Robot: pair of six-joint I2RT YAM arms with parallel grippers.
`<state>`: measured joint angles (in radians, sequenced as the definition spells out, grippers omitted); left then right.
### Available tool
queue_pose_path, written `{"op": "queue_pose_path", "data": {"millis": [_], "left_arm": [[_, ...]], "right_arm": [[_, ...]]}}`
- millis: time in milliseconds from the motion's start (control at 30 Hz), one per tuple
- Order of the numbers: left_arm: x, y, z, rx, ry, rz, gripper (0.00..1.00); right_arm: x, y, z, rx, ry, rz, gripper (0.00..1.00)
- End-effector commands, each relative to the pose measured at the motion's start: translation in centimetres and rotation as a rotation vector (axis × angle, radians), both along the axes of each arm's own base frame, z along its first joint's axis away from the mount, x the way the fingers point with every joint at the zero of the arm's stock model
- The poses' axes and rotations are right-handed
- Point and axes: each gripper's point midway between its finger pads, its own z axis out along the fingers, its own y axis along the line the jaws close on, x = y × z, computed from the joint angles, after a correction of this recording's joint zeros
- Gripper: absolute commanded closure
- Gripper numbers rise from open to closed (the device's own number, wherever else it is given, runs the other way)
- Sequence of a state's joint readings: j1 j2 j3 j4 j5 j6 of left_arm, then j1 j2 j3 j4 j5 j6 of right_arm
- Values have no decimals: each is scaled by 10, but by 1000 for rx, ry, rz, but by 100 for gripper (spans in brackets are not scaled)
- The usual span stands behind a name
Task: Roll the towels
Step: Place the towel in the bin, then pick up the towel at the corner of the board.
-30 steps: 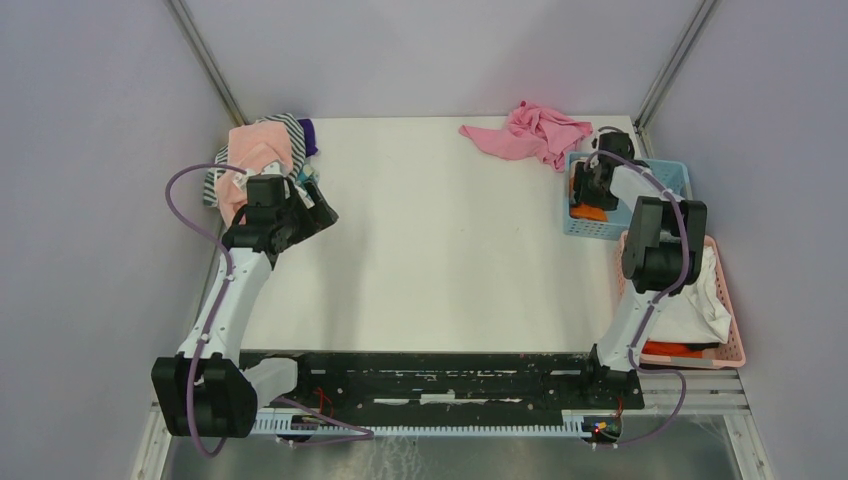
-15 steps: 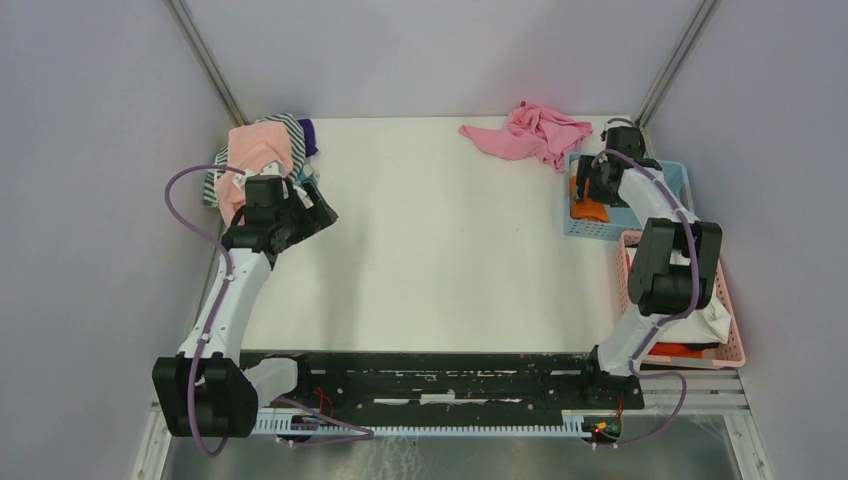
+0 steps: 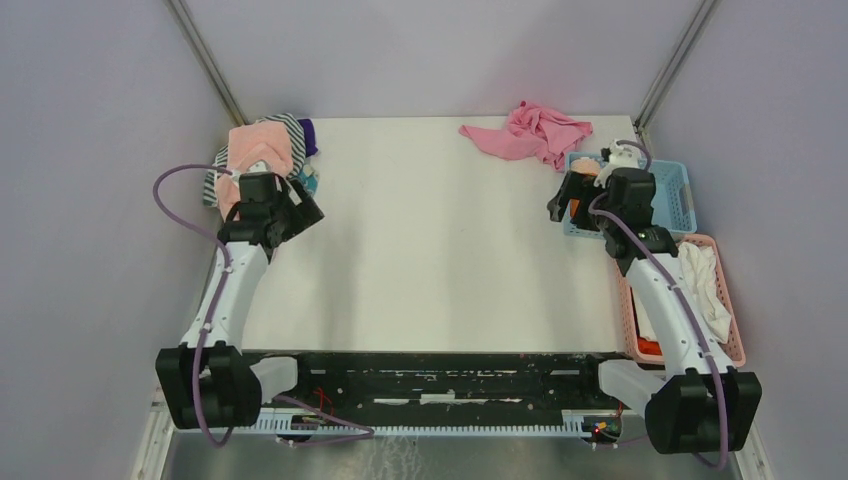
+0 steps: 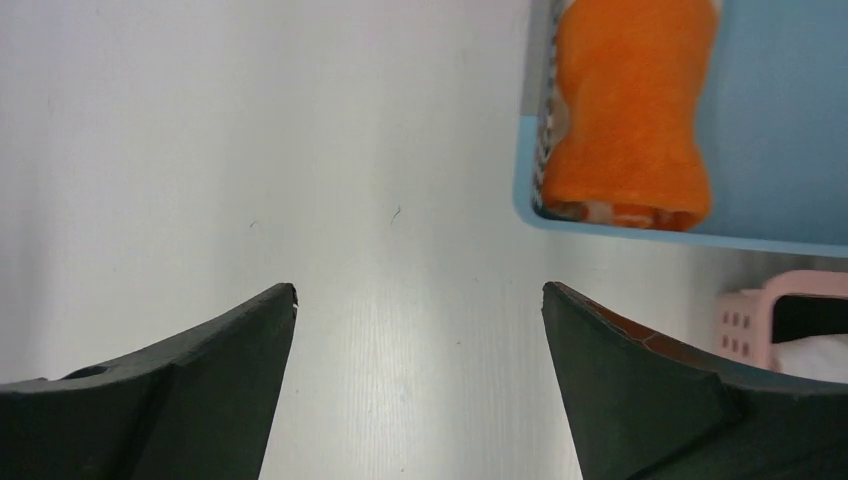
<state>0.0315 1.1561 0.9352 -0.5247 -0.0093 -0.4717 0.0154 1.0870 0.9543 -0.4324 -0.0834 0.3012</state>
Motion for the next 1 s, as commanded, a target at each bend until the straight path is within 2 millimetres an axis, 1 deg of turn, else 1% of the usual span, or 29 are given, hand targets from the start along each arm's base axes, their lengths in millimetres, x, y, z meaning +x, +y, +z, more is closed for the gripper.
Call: {"op": "queue_pose_path", "data": {"millis": [0,33,100,167,233,333,433,500,533,667,733,800,833,867,900,933,967], "left_arm": [[30,64,25,73,-67,258,3],[34,77,27,84,-67,300,3],[45,104,28,75,-60,377,4],[61,122,29,35,-70,420,5],[81,130,31,-9,-96,438,6],[116,136,39,-63,-166,460,6],[146,149,40,-109,-215,522,6],[164,155,34,-133,-235,543,6],[174,158,23,-145,-225,553,6],[207,165,1,-180,-224,566,7],[220,164,-15,-203,-216,558,11],[231,161,-31,-226,-195,532,17],[236,160,-38,-231,-184,517,22],[239,159,-44,-232,-174,503,30],[240,159,-47,-232,-168,497,41],[239,158,-46,-232,-173,492,53],[239,156,-40,-233,-192,480,64]], "right_arm": [[3,48,-7,128,-74,150,0],[2,57,-8,147,-82,181,0],[-3,72,-12,124,-81,226,0],[-11,88,-15,81,-78,283,0],[-18,98,-16,48,-82,315,0],[-23,104,-14,-1,-91,333,0],[-26,112,-12,-29,-99,363,0],[-27,116,-14,-35,-94,376,0],[-27,118,-16,-36,-90,385,0],[-26,122,-21,-40,-79,401,0],[-25,123,-24,-44,-72,404,0],[-24,123,-28,-45,-63,405,0],[-24,124,-29,-45,-60,407,0],[-23,124,-30,-45,-57,408,0],[-23,124,-31,-46,-54,408,0],[-23,124,-32,-48,-51,408,0],[-23,125,-32,-48,-49,409,0]]}}
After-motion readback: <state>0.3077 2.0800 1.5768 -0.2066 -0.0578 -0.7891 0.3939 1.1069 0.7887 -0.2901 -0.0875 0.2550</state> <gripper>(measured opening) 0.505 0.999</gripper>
